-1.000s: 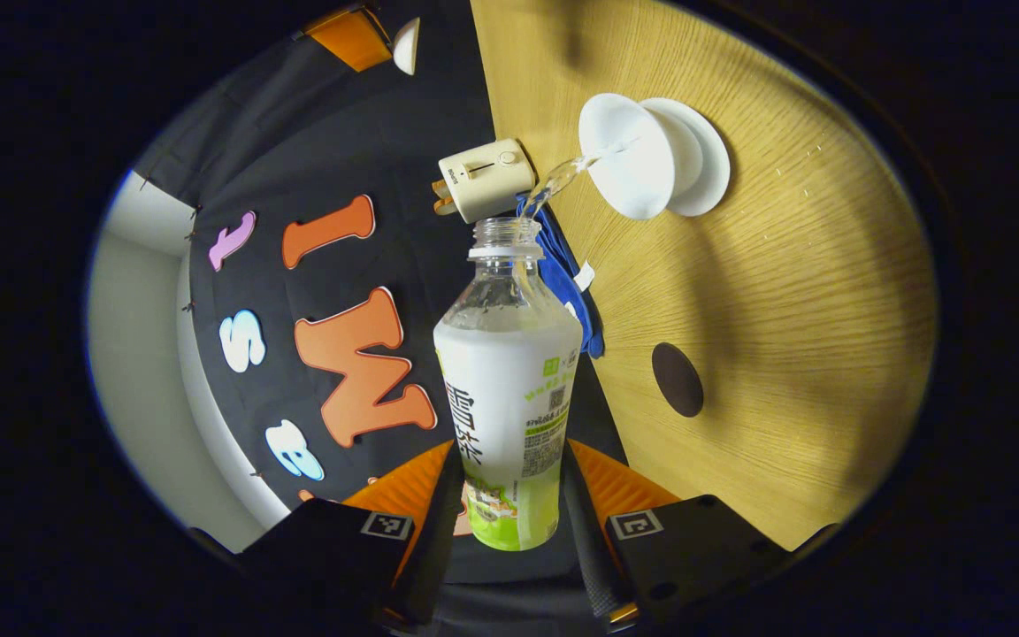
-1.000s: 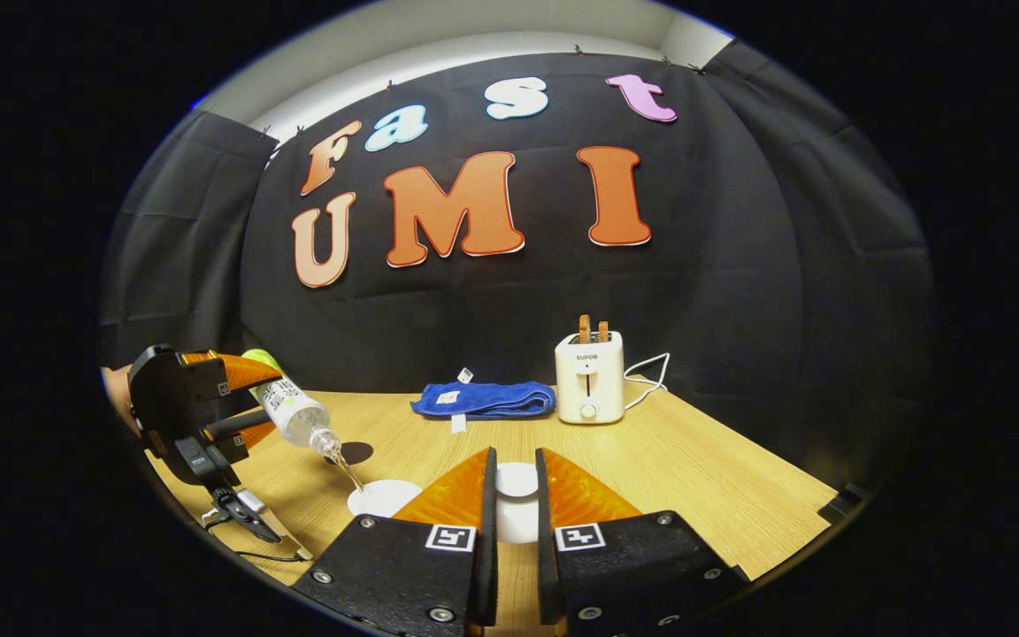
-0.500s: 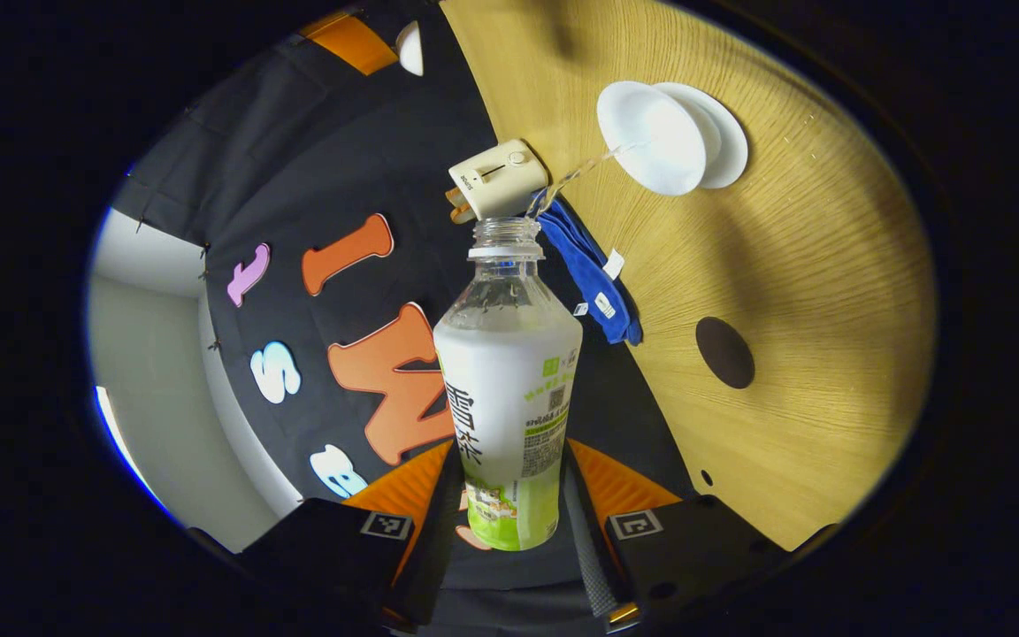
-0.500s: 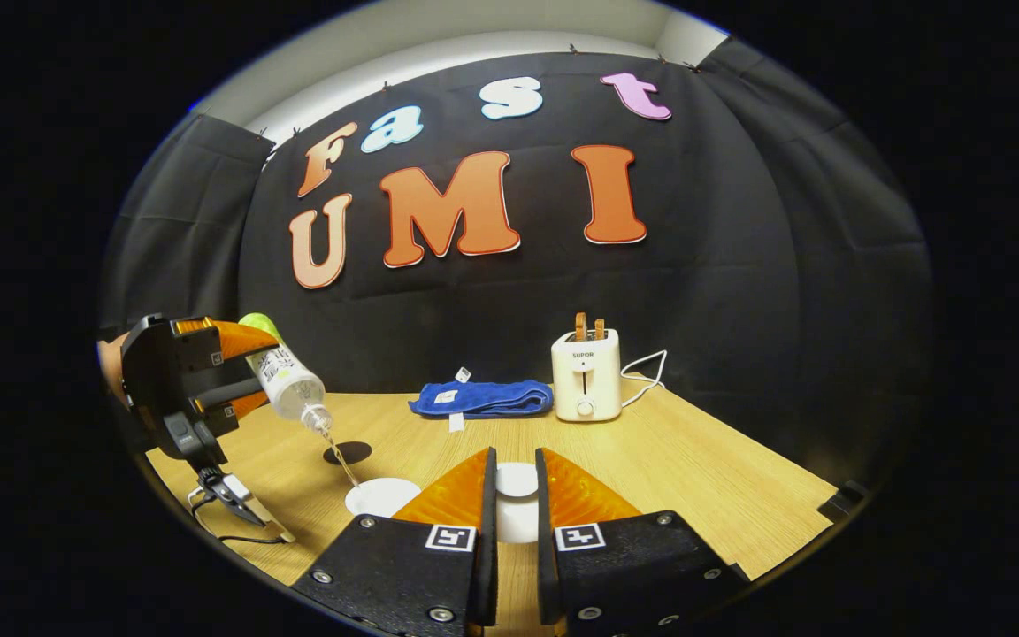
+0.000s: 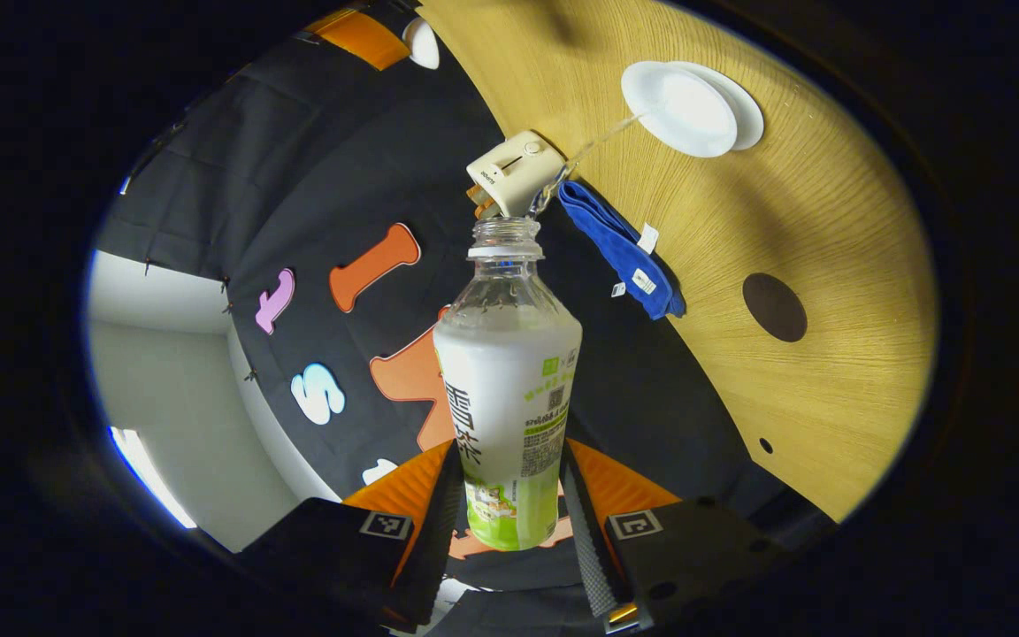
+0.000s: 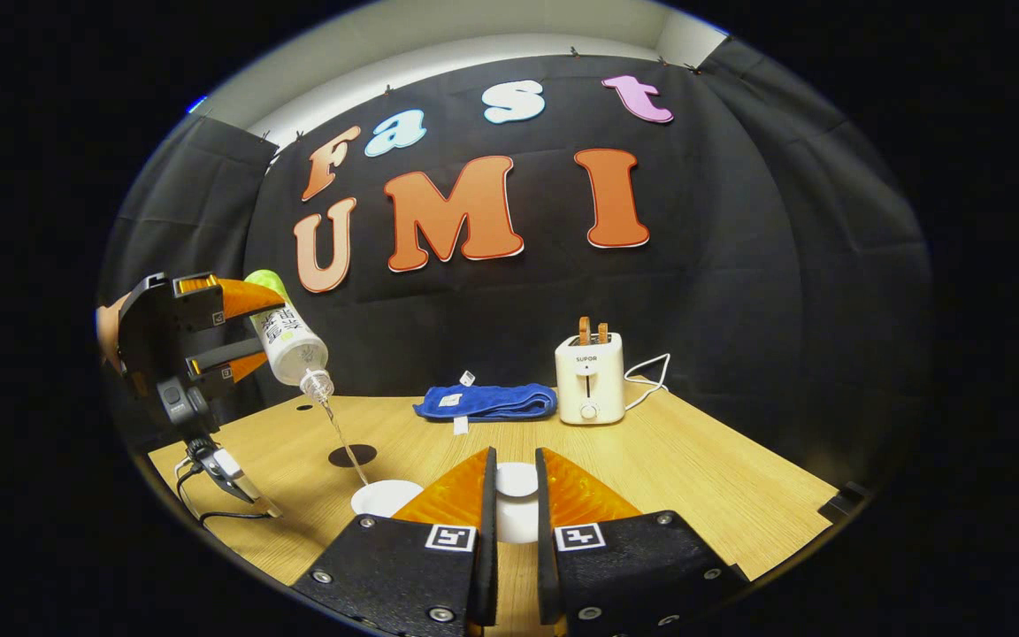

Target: Open the teacup lid with one hand, grasp the water bottle and pour water into the teacup with the other hand; after pouring, place the water bottle on the coaster and then close the teacup lid.

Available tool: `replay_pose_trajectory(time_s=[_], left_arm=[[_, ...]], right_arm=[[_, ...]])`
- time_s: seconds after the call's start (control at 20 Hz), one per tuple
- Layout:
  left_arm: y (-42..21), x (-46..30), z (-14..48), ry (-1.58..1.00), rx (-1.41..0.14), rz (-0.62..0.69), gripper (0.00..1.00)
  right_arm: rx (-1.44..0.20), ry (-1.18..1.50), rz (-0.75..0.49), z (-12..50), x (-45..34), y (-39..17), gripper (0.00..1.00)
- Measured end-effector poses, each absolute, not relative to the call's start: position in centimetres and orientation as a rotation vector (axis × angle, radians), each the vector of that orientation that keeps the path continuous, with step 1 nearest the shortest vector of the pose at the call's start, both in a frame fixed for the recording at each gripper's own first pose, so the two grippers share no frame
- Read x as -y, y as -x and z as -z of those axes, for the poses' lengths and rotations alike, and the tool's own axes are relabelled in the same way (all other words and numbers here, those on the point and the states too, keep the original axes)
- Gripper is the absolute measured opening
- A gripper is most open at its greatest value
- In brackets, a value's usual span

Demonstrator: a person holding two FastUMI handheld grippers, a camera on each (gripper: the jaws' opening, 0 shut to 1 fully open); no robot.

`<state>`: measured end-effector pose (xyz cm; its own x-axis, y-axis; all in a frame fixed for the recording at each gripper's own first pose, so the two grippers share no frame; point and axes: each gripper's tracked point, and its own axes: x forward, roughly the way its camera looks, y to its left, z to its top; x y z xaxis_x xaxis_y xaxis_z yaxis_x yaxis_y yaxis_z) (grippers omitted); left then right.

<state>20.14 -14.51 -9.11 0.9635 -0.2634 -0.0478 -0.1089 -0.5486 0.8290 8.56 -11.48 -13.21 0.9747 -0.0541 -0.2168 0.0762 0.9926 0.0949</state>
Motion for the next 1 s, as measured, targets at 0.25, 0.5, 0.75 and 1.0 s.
replay_pose_trajectory(time_s=[0.25,0.5,0.75,1.0], left_arm=[[-19.8,16.0,10.8,-2.177,0.275,0.257,0.66],[-19.2,17.3,12.8,-2.179,0.282,0.313,0.65],[-18.8,17.8,14.8,-2.180,0.262,0.352,0.65],[-18.5,18.0,16.9,-2.124,0.230,0.399,0.65]], right_arm=[[-0.217,-0.105,0.068,13.1,11.6,-8.1,0.18],[-0.222,-0.116,0.066,13.4,11.7,-7.9,0.18],[-0.223,-0.121,0.061,13.5,11.7,-7.5,0.18],[-0.230,-0.133,0.067,13.7,11.8,-7.4,0.18]])
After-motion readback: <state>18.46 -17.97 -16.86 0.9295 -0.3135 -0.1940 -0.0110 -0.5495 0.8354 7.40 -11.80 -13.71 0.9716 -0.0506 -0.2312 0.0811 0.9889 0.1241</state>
